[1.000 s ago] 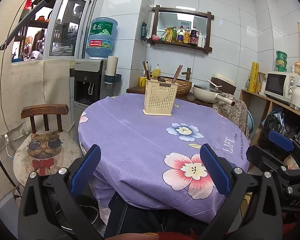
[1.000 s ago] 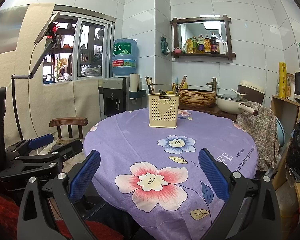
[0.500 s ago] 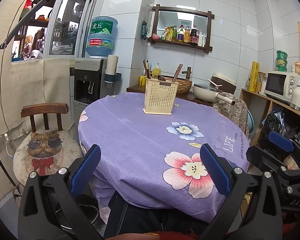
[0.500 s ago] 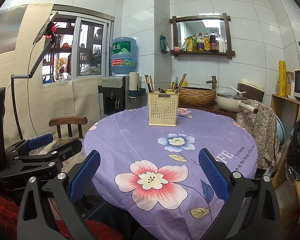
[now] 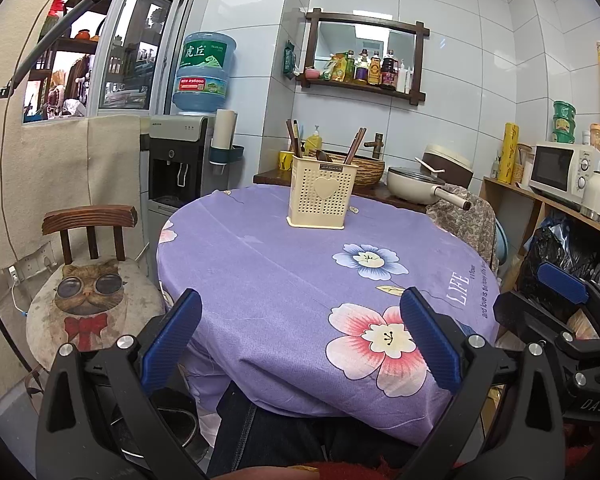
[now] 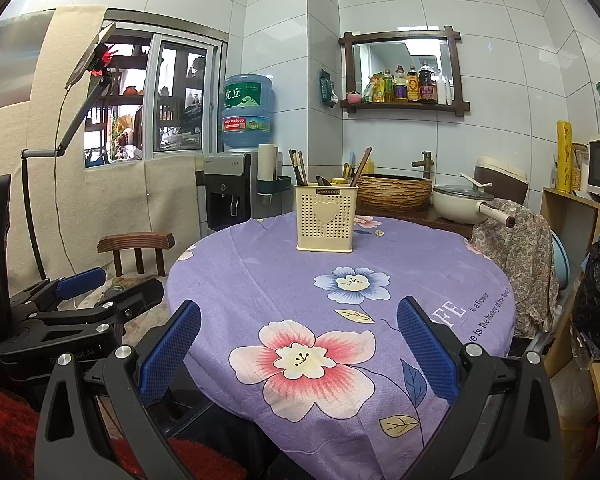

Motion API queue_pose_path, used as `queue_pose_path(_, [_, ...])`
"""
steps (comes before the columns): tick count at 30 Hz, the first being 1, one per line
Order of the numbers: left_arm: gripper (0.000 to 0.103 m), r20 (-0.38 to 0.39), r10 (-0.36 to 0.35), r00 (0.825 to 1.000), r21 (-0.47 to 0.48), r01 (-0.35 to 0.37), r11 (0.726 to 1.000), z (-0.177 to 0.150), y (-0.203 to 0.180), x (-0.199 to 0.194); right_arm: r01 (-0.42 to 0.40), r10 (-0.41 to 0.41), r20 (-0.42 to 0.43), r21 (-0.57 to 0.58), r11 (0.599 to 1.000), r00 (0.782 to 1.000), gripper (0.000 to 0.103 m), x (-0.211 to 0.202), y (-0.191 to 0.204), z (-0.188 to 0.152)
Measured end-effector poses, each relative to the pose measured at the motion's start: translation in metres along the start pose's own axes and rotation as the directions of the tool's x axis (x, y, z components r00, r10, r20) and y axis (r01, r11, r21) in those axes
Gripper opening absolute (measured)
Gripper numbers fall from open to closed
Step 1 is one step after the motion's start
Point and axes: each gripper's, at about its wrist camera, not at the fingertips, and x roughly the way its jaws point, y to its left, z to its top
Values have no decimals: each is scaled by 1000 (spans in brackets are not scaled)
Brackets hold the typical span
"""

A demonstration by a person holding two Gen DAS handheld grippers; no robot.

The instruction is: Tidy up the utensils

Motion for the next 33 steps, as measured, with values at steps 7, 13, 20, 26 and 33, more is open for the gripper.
queue_pose_path(7, [97, -2, -2, 1000, 1, 2, 1000, 0, 0, 0, -1, 1, -4, 1, 1000, 1000, 97, 0, 0, 0])
queue_pose_path(13, [97, -3, 1, 1000, -1, -1, 1000, -1, -1, 0, -1, 1, -5, 2, 1000, 1000, 97, 0, 0, -1])
queue_pose_path(20, [97, -3, 9, 1000, -1, -9, 1000, -3, -2, 0, 0, 0, -5, 3, 1000, 1000, 97, -1, 0, -2])
queue_pose_path(26, [97, -3, 19, 1000, -5, -19, 1000, -3, -2, -1, 0, 0, -7, 3, 1000, 1000, 97, 0, 0, -3])
queue_pose_path(33, [97, 1, 18, 1000, -3, -18, 1000, -1, -4, -2, 0, 0, -6, 2, 1000, 1000, 97, 0, -1, -2])
